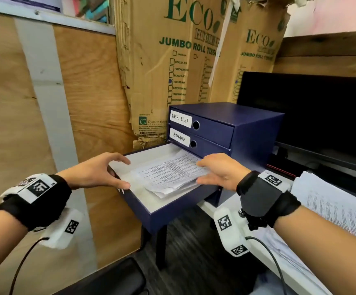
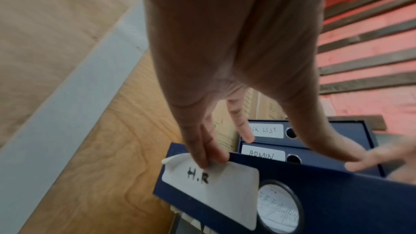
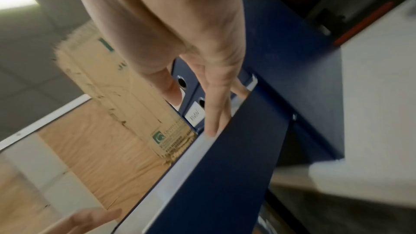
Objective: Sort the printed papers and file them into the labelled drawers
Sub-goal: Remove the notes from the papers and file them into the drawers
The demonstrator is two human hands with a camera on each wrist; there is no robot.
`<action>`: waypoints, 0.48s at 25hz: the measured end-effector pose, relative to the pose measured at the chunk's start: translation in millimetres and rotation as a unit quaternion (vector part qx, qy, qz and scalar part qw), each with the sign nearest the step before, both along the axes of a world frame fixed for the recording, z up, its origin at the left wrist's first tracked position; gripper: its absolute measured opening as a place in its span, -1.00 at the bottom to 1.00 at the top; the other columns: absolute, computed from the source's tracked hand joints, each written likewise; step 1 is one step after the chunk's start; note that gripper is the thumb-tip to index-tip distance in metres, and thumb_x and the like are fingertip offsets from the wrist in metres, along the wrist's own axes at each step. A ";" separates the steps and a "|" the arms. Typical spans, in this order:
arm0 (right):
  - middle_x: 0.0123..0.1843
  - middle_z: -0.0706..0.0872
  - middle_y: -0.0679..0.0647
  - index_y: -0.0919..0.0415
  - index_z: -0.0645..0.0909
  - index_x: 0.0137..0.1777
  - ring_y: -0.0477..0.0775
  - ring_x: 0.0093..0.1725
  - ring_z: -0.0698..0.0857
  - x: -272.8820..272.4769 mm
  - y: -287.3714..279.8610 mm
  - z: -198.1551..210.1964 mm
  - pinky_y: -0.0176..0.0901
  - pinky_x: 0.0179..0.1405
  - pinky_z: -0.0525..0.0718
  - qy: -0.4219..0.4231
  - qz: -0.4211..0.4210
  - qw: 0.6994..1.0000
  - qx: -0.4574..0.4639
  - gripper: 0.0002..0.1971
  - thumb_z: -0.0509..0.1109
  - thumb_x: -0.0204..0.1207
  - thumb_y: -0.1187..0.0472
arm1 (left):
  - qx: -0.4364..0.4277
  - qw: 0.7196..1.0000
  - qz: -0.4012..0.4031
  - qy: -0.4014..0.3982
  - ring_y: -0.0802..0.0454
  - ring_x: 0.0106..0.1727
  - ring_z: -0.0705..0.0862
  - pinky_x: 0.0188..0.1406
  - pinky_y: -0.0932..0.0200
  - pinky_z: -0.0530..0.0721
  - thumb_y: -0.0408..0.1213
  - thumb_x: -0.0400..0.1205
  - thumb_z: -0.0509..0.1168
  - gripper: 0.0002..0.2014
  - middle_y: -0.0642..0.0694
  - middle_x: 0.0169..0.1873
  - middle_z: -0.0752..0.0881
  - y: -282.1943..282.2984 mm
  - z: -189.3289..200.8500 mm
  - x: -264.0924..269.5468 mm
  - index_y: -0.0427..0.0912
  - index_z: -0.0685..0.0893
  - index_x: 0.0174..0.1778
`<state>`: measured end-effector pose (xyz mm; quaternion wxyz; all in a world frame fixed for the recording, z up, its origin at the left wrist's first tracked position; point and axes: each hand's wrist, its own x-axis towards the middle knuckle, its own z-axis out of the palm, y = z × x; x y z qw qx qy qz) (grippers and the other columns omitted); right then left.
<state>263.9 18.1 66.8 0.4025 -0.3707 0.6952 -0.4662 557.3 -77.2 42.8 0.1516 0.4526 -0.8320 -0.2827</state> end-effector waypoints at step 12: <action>-0.16 0.82 0.12 0.18 0.69 -0.10 0.09 -0.22 0.82 -96.0 54.3 -0.4 -0.07 -0.29 0.78 0.242 -0.033 0.964 -0.104 -0.87 0.31 0.60 0.22 | -0.159 0.951 0.157 0.216 0.02 -0.26 0.39 -0.42 0.35 0.36 -0.21 0.05 0.76 -0.30 -0.09 -0.19 0.46 -32.5 -42.5 -128.8 -0.17 0.35 -0.20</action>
